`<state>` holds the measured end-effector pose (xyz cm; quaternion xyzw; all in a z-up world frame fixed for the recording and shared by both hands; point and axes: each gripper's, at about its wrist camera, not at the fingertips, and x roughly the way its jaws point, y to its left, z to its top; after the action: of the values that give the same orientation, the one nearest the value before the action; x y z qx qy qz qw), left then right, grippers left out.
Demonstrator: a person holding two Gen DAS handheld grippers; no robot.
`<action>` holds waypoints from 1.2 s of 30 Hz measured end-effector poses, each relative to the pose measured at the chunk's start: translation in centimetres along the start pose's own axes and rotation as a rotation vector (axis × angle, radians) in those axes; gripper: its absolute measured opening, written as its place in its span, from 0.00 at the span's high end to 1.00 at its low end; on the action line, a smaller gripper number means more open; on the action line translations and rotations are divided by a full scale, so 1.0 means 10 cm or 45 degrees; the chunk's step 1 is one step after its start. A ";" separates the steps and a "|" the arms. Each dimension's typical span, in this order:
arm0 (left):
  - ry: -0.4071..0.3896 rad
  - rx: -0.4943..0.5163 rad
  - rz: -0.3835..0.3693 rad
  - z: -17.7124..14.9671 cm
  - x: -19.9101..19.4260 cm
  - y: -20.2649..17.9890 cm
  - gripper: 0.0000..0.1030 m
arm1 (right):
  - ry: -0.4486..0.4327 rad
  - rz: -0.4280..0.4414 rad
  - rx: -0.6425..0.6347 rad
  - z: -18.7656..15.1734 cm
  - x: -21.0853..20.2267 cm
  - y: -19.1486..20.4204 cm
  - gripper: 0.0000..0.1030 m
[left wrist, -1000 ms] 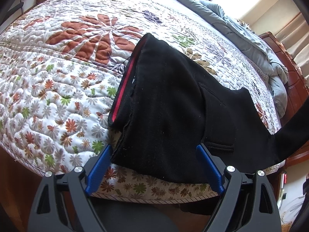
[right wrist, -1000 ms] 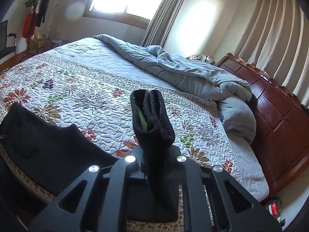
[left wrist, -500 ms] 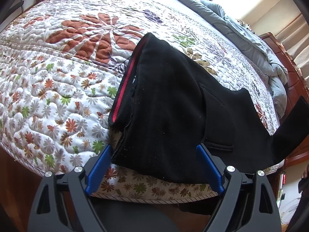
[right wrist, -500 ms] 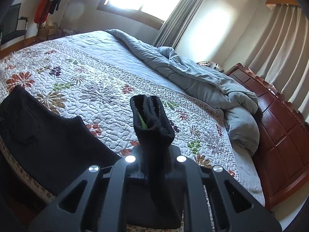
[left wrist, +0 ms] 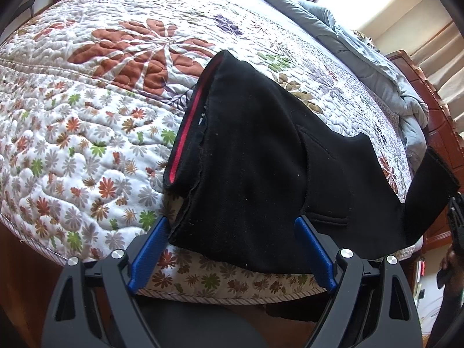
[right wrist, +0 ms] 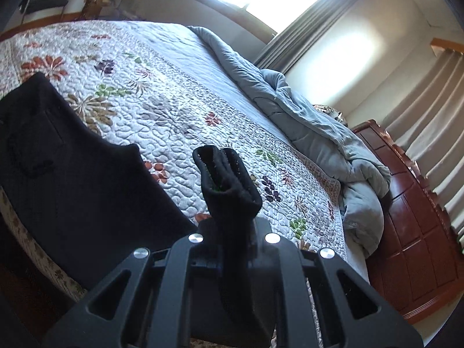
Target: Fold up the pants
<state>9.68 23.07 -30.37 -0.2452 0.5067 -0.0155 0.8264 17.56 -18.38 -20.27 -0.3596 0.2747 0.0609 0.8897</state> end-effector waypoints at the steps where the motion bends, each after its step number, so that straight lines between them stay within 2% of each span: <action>1: 0.001 0.000 -0.003 0.00 0.00 0.01 0.15 | 0.005 -0.003 -0.024 0.00 0.02 0.05 0.91; 10: 0.003 -0.008 -0.026 0.01 -0.04 0.09 0.15 | 0.019 -0.015 -0.224 -0.05 0.15 0.48 0.91; 20: 0.006 -0.014 -0.043 0.02 -0.06 0.13 0.15 | 0.051 -0.010 -0.477 -0.27 0.35 1.05 0.90; 31: 0.007 -0.015 -0.046 0.03 -0.07 0.16 0.15 | 0.074 0.009 -0.598 -0.42 0.44 1.37 0.90; 33: 0.007 -0.014 -0.045 0.03 -0.07 0.16 0.15 | 0.077 0.013 -0.610 -0.43 0.45 1.40 0.89; 36: 0.007 -0.015 -0.046 0.03 -0.07 0.16 0.15 | 0.090 0.030 -0.614 -0.46 0.46 1.44 0.79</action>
<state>9.23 24.79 -30.32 -0.2592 0.5046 -0.0281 0.8230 14.97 -11.34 -34.13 -0.5603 0.2874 0.1226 0.7671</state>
